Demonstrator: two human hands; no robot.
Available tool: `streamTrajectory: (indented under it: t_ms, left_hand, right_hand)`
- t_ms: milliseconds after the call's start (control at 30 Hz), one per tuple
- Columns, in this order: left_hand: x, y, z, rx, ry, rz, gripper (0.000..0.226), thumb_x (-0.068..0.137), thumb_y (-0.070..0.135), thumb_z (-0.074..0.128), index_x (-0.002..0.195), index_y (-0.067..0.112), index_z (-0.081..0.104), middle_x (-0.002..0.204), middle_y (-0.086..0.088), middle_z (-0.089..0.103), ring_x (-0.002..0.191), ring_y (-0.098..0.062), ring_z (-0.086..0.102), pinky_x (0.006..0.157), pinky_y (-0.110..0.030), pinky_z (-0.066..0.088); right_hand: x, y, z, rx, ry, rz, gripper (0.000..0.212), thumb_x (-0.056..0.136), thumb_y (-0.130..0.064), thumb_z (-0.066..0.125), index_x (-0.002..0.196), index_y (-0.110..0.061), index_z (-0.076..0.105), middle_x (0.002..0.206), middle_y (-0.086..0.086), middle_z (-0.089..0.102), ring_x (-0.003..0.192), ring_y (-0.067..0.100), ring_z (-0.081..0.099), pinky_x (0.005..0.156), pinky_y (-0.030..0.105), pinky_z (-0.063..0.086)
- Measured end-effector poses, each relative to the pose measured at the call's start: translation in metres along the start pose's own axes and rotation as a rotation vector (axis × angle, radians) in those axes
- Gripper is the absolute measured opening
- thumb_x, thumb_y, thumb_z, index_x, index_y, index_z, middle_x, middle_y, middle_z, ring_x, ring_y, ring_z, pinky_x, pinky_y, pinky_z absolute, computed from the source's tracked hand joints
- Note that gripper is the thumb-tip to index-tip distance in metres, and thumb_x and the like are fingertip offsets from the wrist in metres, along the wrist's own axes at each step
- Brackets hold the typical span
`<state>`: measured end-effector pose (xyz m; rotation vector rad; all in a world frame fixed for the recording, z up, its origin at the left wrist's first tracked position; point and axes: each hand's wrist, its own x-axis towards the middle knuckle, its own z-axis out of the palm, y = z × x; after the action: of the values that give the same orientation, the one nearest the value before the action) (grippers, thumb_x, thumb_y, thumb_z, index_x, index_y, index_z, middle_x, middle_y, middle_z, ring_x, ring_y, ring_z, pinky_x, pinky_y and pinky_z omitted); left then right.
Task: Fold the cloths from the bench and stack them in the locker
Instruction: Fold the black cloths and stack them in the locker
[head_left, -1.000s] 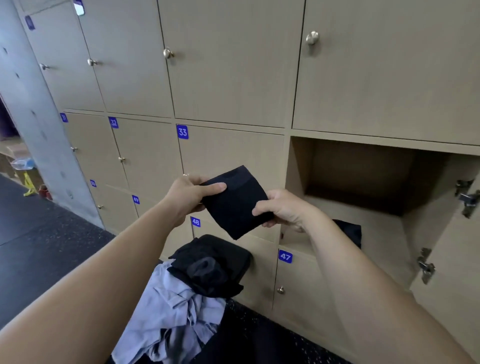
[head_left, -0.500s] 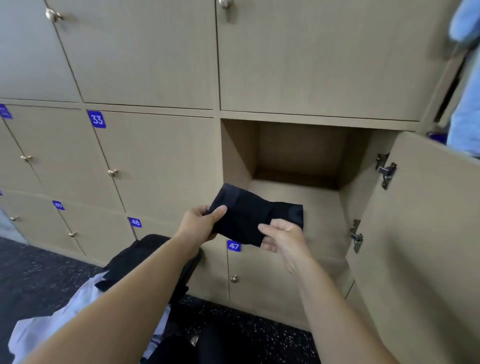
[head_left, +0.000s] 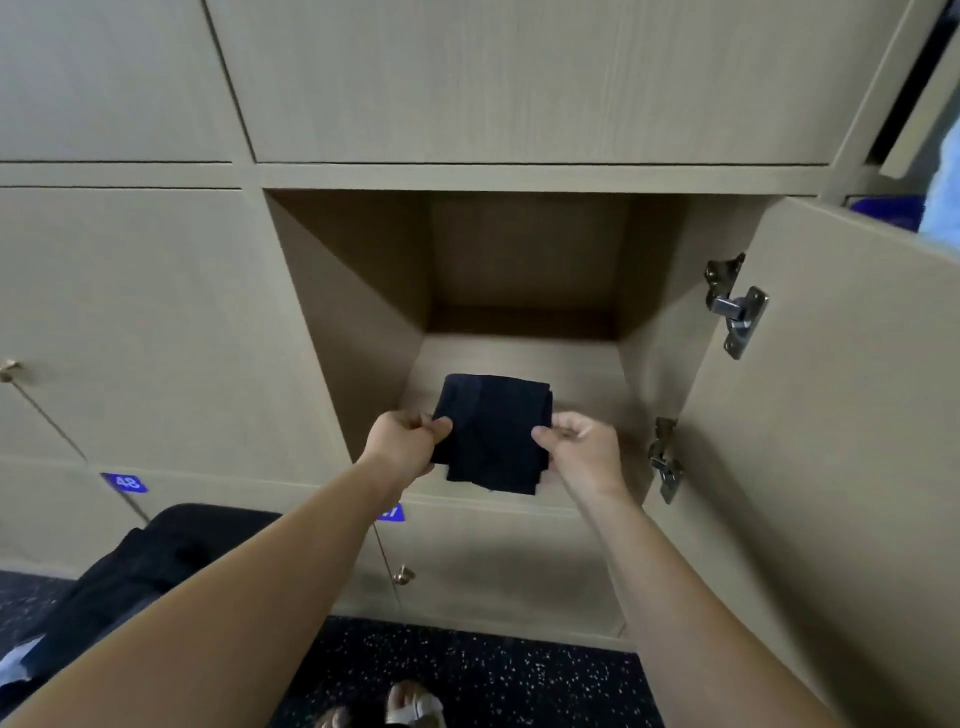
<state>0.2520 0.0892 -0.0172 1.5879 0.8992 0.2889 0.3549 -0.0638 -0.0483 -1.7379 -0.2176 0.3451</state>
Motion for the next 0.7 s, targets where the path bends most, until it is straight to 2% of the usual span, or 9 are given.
streamTrajectory:
  t_ms: [67,133,200,300,433,500,567,633,700]
  left_hand:
    - [0.019,0.006,0.006,0.014,-0.020,0.017,0.016,0.095,0.020,0.062,0.084,0.008,0.062,0.089,-0.005,0.064,0.084,-0.018,0.060,0.068,-0.026,0.050]
    - [0.038,0.010,0.011,0.034,-0.043,0.027,0.018,0.094,0.021,0.064,0.078,0.013,0.061,0.088,-0.004,0.066,0.085,-0.019,0.062,0.074,-0.030,0.051]
    - [0.053,0.012,0.016,0.055,-0.056,0.036,0.021,0.094,0.022,0.065,0.075,0.014,0.060,0.089,-0.005,0.066,0.087,-0.021,0.062,0.083,-0.035,0.052]
    - [0.068,0.009,0.023,0.075,-0.055,0.039,0.017,0.094,0.021,0.065,0.079,0.012,0.062,0.088,-0.004,0.066,0.087,-0.020,0.061,0.088,-0.037,0.051]
    - [0.080,-0.006,0.028,0.076,-0.072,0.042,0.015,0.093,0.019,0.065,0.083,0.010,0.066,0.084,-0.003,0.066,0.081,-0.018,0.060,0.080,-0.033,0.051]
    - [0.084,-0.013,0.028,0.076,-0.074,0.046,0.014,0.094,0.019,0.064,0.085,0.009,0.068,0.085,-0.003,0.068,0.082,-0.017,0.062,0.073,-0.028,0.050]
    - [0.089,-0.021,0.028,0.063,-0.058,0.051,0.013,0.093,0.019,0.064,0.090,0.008,0.069,0.089,-0.004,0.070,0.086,-0.018,0.064,0.072,-0.026,0.048]
    - [0.094,-0.026,0.029,0.066,-0.048,0.059,0.014,0.093,0.019,0.065,0.096,0.006,0.069,0.093,-0.004,0.070,0.087,-0.017,0.064,0.071,-0.025,0.047]
    - [0.099,-0.029,0.032,0.078,-0.045,0.065,0.016,0.092,0.020,0.066,0.099,0.005,0.069,0.094,-0.004,0.071,0.086,-0.016,0.065,0.071,-0.024,0.048]
  right_hand:
    - [0.022,-0.003,-0.003,-0.003,-0.002,-0.008,0.017,0.088,-0.006,0.066,0.084,-0.023,0.066,0.090,-0.002,0.071,0.089,0.017,0.067,0.086,0.040,0.056]
    - [0.043,-0.003,-0.003,0.000,0.001,-0.006,0.011,0.089,-0.007,0.066,0.094,-0.016,0.067,0.097,0.001,0.070,0.092,0.017,0.065,0.088,0.038,0.054]
    - [0.061,-0.001,-0.001,0.002,0.010,0.004,0.014,0.088,-0.007,0.068,0.101,-0.011,0.068,0.101,0.004,0.070,0.096,0.018,0.065,0.090,0.039,0.053]
    - [0.080,0.009,0.004,0.003,0.009,0.022,0.013,0.087,-0.005,0.068,0.086,-0.018,0.067,0.094,0.002,0.071,0.088,0.015,0.065,0.088,0.038,0.054]
    - [0.092,0.027,0.009,0.024,0.004,0.049,0.027,0.087,-0.002,0.067,0.077,-0.025,0.058,0.080,-0.011,0.062,0.075,0.003,0.058,0.083,0.031,0.051]
    - [0.095,0.035,0.012,0.028,0.005,0.055,0.022,0.087,-0.002,0.068,0.082,-0.022,0.060,0.080,-0.011,0.062,0.075,0.004,0.059,0.074,0.027,0.050]
    - [0.098,0.041,0.015,0.004,0.008,0.041,0.013,0.086,-0.003,0.069,0.094,-0.014,0.066,0.084,-0.005,0.067,0.079,0.012,0.064,0.067,0.024,0.049]
    - [0.100,0.046,0.019,-0.013,0.021,0.035,0.020,0.086,-0.005,0.070,0.106,-0.007,0.068,0.091,0.001,0.070,0.087,0.017,0.066,0.075,0.029,0.053]
    - [0.101,0.050,0.021,-0.035,0.042,0.037,0.019,0.086,-0.005,0.069,0.105,-0.008,0.067,0.091,0.000,0.069,0.086,0.016,0.065,0.084,0.032,0.054]
